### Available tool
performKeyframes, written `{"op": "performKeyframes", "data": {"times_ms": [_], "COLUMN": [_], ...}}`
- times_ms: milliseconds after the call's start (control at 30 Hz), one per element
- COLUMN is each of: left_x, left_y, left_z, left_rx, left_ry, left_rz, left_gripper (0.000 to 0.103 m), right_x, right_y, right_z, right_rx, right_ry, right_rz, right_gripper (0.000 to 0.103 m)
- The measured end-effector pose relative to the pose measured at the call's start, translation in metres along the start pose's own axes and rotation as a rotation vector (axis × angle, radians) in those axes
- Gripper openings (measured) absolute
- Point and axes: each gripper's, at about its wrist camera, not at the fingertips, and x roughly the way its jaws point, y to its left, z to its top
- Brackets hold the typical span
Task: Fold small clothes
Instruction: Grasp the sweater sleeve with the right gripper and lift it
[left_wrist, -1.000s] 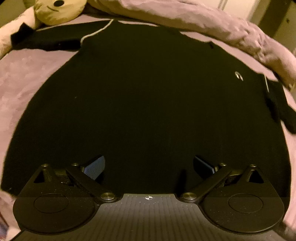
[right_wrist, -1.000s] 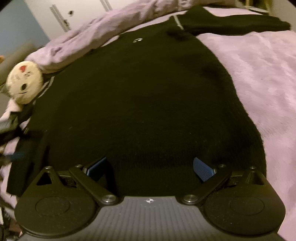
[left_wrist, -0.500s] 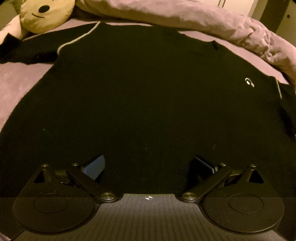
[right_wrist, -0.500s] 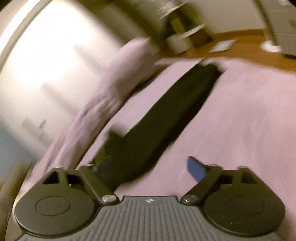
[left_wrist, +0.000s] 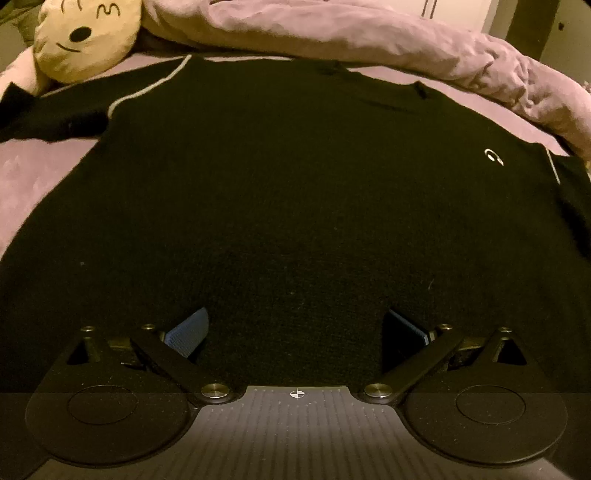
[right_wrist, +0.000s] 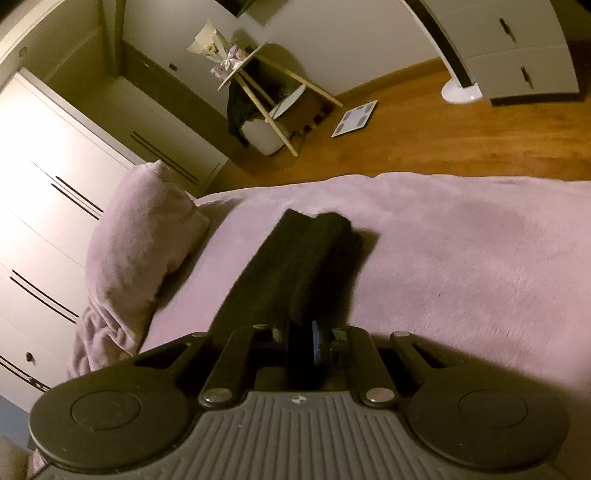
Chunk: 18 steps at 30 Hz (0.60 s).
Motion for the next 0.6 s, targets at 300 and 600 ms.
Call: {"op": "performKeyframes", "data": {"times_ms": [300, 600], "left_x": [-0.01, -0.027], "left_y": [0.007, 0.053], "left_z": [0.004, 0.001], "left_rx": [-0.012, -0.199], "left_ry": [0.045, 0.065], "left_rz": [-0.005, -0.097], "left_gripper": [0.103, 0.103], "right_x": [-0.067, -0.105], "right_y": [0.092, 0.261], "right_z": [-0.011, -0.181], "right_rx": [-0.184, -0.669], "right_ry": [-0.067, 0.191], "right_rz": [0.225, 0.603], "right_gripper": [0.01, 0.016]}}
